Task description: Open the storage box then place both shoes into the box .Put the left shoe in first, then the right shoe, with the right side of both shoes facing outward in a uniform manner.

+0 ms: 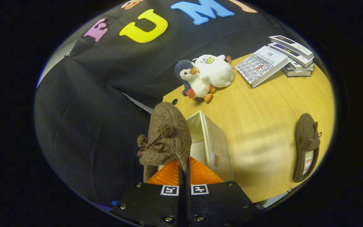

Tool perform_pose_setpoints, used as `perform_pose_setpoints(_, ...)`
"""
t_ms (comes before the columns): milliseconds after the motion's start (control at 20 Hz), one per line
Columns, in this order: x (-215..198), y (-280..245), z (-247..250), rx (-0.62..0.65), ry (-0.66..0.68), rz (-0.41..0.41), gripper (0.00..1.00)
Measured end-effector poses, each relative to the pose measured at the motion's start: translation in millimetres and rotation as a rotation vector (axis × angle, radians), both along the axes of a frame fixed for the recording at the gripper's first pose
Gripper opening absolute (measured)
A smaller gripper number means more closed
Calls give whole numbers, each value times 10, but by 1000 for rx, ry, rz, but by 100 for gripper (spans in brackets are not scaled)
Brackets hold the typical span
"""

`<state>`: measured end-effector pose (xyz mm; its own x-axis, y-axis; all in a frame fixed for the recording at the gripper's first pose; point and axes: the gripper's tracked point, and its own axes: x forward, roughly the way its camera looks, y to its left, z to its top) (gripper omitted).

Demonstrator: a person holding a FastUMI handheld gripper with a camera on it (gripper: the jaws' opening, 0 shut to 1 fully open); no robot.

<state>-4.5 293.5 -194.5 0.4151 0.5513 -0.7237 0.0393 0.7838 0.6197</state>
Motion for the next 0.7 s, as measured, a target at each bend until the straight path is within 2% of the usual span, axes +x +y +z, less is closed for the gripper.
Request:
perform_pose_setpoints(300, -96, 438, -242, 1, 33, 45, 0)
perform_pose_setpoints(700, -228, 689, -634, -51, 94, 63, 0)
